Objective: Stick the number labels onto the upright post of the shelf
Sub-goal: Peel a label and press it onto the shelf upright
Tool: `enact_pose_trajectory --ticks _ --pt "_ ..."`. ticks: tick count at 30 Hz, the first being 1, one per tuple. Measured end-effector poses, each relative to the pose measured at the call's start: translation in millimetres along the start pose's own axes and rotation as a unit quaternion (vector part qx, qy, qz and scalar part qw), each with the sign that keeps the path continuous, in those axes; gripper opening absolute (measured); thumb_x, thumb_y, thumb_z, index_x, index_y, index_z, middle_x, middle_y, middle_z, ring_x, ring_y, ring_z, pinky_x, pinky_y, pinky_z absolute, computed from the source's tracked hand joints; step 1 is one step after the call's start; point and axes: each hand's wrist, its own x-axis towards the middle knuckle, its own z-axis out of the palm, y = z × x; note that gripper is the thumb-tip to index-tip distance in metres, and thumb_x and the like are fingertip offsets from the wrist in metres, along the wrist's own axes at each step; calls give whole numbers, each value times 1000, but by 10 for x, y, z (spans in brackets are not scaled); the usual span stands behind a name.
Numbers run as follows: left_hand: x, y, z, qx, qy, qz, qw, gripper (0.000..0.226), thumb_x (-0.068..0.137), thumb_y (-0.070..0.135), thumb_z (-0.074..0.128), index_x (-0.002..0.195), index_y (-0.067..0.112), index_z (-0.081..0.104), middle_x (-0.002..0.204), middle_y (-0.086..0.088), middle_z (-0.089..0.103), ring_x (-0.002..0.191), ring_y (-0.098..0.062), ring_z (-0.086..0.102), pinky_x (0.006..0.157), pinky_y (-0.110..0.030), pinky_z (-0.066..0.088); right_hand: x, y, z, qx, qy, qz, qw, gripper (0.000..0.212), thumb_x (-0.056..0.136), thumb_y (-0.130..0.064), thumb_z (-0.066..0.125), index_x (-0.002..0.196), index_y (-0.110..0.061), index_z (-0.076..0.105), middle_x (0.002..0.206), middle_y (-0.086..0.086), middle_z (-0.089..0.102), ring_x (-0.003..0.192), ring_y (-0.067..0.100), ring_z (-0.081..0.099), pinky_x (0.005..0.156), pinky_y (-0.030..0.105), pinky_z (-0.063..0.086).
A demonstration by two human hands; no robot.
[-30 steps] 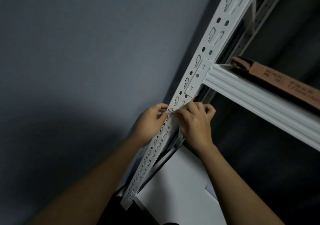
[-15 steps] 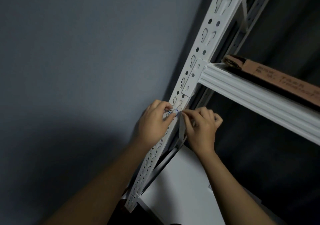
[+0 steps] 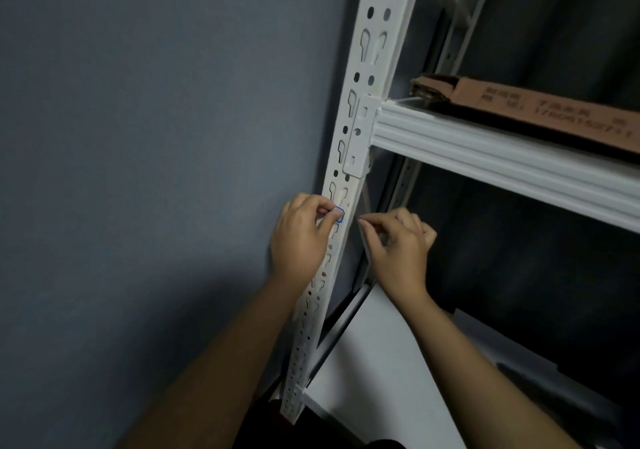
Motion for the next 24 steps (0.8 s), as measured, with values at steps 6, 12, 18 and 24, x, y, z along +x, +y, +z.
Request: enact_pose_trajectory --ticks 6,12,18,24 --pt "5 6 -51 15 -14 14 1000 13 92 28 57 93 20 67 96 11 58 86 -10 56 68 -26 45 41 -78 31 167 -21 76 983 24 92 -15 63 116 -17 67 97 -11 57 86 -2 55 85 18 45" --pt "25 -28 -92 43 -11 46 998 17 93 28 57 98 18 70 97 5 61 90 -14 57 72 -33 47 52 -143 115 224 -8 109 968 24 92 -15 62 116 -15 68 102 -10 60 92 -5 58 83 7 44" --pt "2 -40 -111 48 -14 61 997 17 94 28 56 98 18 70 98 6 62 85 -12 56 67 -22 40 10 -150 153 241 6 139 960 21 93 -14 61 112 -19 69 101 -7 62 92 -1 59 81 8 44" --pt "-17 -68 -84 29 -7 65 997 15 93 25 57 96 17 70 96 6 62 85 -16 58 68 -27 45 1 -160 160 249 3 148 957 21 93 -13 61 112 -18 69 99 -10 60 89 -1 59 78 6 44"
